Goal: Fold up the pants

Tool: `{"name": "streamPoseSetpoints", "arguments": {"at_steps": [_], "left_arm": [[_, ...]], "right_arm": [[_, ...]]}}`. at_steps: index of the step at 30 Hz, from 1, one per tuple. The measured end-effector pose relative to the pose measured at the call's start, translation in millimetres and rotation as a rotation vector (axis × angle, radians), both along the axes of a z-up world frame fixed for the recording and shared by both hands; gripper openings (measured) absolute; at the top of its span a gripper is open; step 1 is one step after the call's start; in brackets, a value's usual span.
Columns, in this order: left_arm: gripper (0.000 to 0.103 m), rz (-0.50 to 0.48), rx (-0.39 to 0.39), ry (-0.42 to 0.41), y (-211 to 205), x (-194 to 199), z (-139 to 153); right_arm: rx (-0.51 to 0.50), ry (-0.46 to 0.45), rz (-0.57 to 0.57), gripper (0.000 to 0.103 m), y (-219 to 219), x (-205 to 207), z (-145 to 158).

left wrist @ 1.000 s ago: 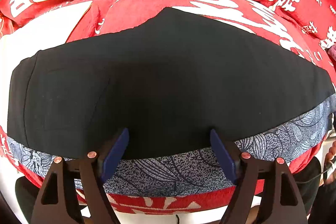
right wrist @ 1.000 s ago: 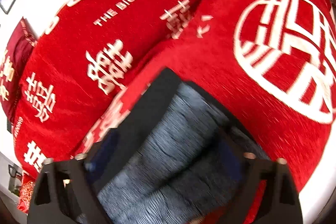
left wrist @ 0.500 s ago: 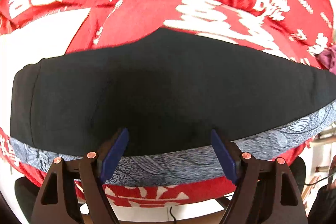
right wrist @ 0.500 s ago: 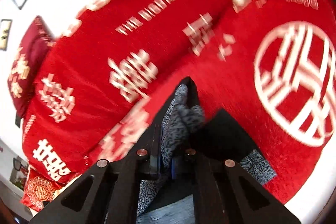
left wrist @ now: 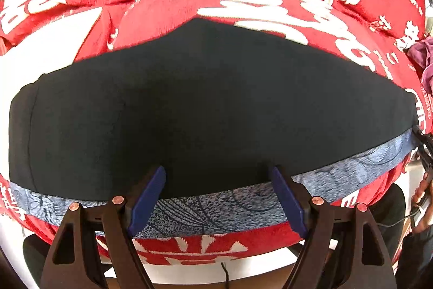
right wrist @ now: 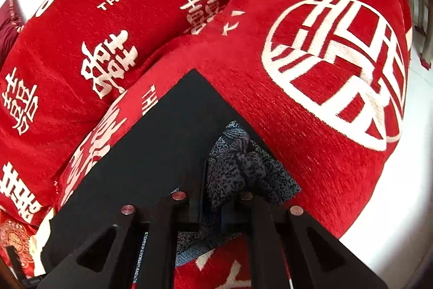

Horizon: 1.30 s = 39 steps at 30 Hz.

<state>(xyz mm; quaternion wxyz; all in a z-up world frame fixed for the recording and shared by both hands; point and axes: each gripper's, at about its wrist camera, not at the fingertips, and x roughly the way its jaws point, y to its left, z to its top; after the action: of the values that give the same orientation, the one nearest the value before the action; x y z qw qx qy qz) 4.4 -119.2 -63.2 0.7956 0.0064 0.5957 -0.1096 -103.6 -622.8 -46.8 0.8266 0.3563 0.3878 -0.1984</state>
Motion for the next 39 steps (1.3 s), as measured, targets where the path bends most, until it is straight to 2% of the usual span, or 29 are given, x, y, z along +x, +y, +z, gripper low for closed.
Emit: {"name": "streamPoseSetpoints", "arguments": {"at_steps": [1, 2, 3, 4, 6, 8, 9, 10, 14, 15, 16, 17, 18, 19, 21, 22, 24, 27, 29, 31, 33, 35, 37, 39], "left_arm": [[0.081, -0.005, 0.001, -0.023, -1, 0, 6], [0.081, -0.009, 0.005, -0.046, -2, 0, 11], [0.081, -0.011, 0.010, -0.065, -3, 0, 15], [0.081, -0.012, 0.013, -0.086, -7, 1, 18], [0.081, -0.005, 0.009, -0.103, -13, 6, 20], [0.081, 0.010, -0.003, -0.100, -24, 11, 16], [0.081, 0.006, -0.012, -0.086, -32, 14, 13], [0.081, -0.006, -0.012, -0.076, -38, 14, 10], [0.081, -0.062, 0.086, -0.044, -51, 8, -11], [0.083, -0.062, 0.098, -0.043, -47, 6, -16], [0.089, -0.057, 0.077, -0.050, -39, 5, -18], [0.091, -0.043, 0.079, -0.052, -30, 5, -19], [0.091, -0.033, 0.072, -0.050, -22, 6, -19], [0.091, -0.025, 0.069, -0.052, -16, 5, -19], [0.091, 0.014, 0.077, -0.043, 0, 7, -22], [0.091, 0.044, 0.052, -0.029, 10, 9, -23], [0.091, 0.077, 0.055, -0.029, 16, 11, -19], [0.091, 0.072, 0.034, -0.076, 4, 17, -4], [0.091, 0.035, 0.029, -0.099, -17, 28, 3], [0.091, 0.015, 0.015, -0.084, -36, 45, 2], [0.091, 0.058, 0.026, -0.040, -43, 64, -10], [0.091, 0.090, 0.031, 0.000, -43, 77, -22], [0.091, 0.077, 0.050, -0.012, -41, 79, -27], [0.091, 0.062, 0.054, -0.023, -37, 77, -26]], "right_arm": [[0.008, 0.030, -0.022, 0.035, -3, -2, 3], [-0.002, 0.055, -0.050, 0.041, -7, -6, 7], [-0.030, 0.069, -0.090, 0.050, -10, -12, 14], [-0.085, 0.090, -0.148, 0.058, -11, -21, 24], [-0.193, 0.080, -0.196, 0.061, -3, -31, 49], [-0.257, 0.037, -0.100, 0.069, 25, -24, 69], [-0.274, 0.035, -0.028, 0.079, 43, -15, 73], [-0.286, 0.035, 0.055, 0.083, 64, -5, 74], [-0.247, 0.050, 0.565, 0.083, 200, 44, 53], [-0.258, 0.066, 0.651, 0.083, 226, 50, 45], [-0.285, 0.091, 0.721, 0.083, 248, 53, 37], [-0.338, 0.143, 0.806, 0.083, 274, 56, 24], [-0.376, 0.185, 0.842, 0.083, 284, 58, 15], [-0.408, 0.217, 0.859, 0.083, 286, 57, 7], [-0.388, 0.181, 0.844, 0.084, 266, 49, 8], [-0.386, 0.205, 0.803, 0.084, 250, 47, 7], [-0.337, 0.222, 0.728, 0.084, 213, 43, 5], [-0.387, 0.297, 0.588, 0.085, 176, 45, 13], [-0.350, 0.198, 0.575, 0.086, 176, 57, 32], [-0.331, 0.108, 0.602, 0.086, 197, 78, 45], [-0.311, 0.066, 0.686, 0.087, 230, 107, 43], [-0.324, 0.091, 0.770, 0.087, 258, 131, 27], [-0.404, 0.151, 0.828, 0.087, 273, 150, 4], [-0.454, 0.119, 0.852, 0.088, 267, 144, 6]]}}
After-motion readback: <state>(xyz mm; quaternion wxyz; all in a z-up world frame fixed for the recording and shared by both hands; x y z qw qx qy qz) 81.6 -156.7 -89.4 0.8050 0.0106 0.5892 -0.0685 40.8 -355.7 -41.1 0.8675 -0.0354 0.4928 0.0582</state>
